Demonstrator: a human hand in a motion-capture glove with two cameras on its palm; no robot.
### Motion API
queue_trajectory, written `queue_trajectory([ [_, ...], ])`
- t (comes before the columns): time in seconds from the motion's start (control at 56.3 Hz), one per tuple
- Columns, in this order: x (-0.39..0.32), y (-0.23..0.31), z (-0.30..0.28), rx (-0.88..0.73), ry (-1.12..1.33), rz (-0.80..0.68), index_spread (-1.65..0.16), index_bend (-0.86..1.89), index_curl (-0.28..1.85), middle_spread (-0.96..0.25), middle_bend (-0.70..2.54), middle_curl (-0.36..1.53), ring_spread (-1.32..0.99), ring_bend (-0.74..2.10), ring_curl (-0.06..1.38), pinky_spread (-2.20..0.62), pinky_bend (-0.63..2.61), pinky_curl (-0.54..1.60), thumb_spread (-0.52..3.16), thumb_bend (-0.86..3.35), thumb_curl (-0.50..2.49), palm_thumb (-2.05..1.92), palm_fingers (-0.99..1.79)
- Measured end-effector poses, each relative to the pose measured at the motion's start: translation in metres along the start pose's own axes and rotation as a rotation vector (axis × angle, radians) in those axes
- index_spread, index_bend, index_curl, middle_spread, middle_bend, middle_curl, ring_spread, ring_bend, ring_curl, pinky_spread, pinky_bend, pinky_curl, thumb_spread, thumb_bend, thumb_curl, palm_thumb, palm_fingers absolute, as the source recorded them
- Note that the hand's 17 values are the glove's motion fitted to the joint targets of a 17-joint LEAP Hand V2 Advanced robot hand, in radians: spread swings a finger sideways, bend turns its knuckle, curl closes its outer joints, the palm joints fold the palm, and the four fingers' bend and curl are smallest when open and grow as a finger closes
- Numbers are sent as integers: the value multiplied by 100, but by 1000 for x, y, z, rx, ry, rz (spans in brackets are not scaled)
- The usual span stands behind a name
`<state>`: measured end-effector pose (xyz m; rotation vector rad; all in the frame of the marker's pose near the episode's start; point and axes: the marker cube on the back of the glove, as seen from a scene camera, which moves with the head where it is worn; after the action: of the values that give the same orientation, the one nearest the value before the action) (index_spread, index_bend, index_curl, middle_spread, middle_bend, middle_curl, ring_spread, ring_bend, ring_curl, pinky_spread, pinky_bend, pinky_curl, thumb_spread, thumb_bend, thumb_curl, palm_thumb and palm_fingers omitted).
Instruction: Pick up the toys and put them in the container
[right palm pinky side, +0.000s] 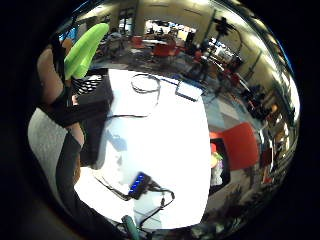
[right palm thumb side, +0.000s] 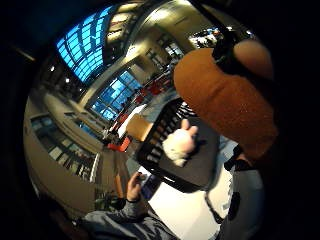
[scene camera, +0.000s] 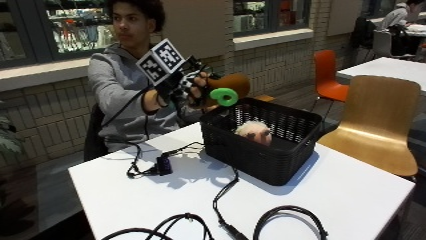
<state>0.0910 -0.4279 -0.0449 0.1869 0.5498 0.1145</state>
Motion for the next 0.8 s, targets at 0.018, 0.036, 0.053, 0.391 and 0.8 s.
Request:
queue_trajectory([
  [0.018, -8, -3, 2, -7, -5, -5, -36, 18, 16, -25, 70, 68, -32, 140, 63, -34, 148, 49, 69, 23, 82, 80, 53],
  [0.036, -15, -5, 5, -14, -10, -10, -36, 18, 16, -25, 69, 69, -32, 140, 63, -34, 148, 49, 68, 22, 83, 79, 53],
  [0.053, -23, -6, 8, -21, -14, -15, -36, 18, 16, -26, 70, 70, -32, 140, 63, -34, 148, 49, 66, 22, 84, 79, 53],
  [0.391, -91, -13, 73, -112, -62, 30, -35, 1, 12, -25, 61, 77, -30, 149, 64, -35, 163, 53, 75, 9, 88, 61, 45],
  [0.8, -69, 38, 58, -297, -90, 13, -30, 26, 25, 2, 18, 56, -9, 58, 32, -1, 120, 35, 127, 0, 51, 13, -12],
])
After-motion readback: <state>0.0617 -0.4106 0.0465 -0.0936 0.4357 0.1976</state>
